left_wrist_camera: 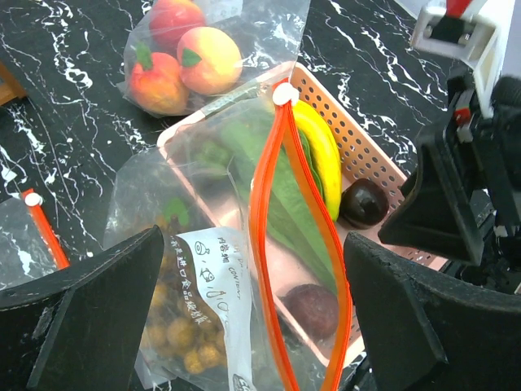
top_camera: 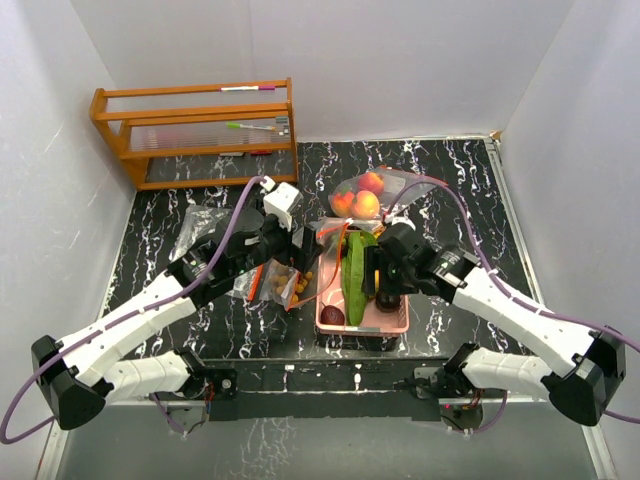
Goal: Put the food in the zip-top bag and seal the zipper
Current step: Pick up the fake fruit from the bin.
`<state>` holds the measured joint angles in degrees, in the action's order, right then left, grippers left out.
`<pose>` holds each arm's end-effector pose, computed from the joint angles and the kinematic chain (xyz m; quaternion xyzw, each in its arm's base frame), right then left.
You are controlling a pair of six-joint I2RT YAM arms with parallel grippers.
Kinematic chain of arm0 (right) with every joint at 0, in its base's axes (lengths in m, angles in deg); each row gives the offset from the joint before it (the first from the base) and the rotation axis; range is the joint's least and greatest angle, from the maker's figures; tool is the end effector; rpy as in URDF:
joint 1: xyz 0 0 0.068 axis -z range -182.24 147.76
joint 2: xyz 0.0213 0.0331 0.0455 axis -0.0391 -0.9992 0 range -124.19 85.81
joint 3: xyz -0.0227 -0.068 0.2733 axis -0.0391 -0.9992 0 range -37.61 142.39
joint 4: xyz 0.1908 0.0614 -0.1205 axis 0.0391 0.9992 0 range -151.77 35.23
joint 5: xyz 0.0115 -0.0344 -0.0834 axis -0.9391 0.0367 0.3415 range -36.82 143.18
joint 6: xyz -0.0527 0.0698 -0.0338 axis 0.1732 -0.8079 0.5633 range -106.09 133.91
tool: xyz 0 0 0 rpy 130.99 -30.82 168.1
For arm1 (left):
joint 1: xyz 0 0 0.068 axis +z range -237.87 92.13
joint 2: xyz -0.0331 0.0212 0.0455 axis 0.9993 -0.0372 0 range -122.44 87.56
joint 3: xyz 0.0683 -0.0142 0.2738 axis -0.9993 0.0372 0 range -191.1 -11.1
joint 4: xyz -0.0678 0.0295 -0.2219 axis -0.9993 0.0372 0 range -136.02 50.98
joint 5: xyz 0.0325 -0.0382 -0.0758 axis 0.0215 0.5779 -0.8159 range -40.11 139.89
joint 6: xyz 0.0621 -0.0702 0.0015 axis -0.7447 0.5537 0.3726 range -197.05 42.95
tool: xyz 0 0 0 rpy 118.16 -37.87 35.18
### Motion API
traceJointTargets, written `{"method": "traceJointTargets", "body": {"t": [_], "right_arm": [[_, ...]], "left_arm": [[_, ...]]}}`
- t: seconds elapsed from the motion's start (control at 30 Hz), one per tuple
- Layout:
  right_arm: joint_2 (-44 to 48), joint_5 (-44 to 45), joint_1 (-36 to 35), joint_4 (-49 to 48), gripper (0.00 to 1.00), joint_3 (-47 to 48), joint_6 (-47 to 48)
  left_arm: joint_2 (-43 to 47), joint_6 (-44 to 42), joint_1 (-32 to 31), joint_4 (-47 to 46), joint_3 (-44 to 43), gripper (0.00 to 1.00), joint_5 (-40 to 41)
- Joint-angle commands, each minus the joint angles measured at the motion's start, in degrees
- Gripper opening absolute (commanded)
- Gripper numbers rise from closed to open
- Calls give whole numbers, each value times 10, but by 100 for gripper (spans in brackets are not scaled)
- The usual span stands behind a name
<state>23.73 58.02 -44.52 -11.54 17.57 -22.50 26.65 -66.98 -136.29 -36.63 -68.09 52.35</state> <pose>0.1517 0.1283 0.2565 -0.0371 0.9576 0.1479 0.2443 0.1752 -0.1920 0.3617 0.2450 0.7449 -0.2883 0.5495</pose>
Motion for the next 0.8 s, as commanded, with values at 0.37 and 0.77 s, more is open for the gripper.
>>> {"method": "traceJointTargets", "body": {"t": [0.37, 0.77], "right_arm": [[-35, 119, -39, -20, 73, -54, -75], [-131, 178, -41, -9, 73, -15, -21]], "left_arm": [[38, 7, 3, -14, 21, 91, -3], [71, 2, 3, -10, 38, 91, 19]]}}
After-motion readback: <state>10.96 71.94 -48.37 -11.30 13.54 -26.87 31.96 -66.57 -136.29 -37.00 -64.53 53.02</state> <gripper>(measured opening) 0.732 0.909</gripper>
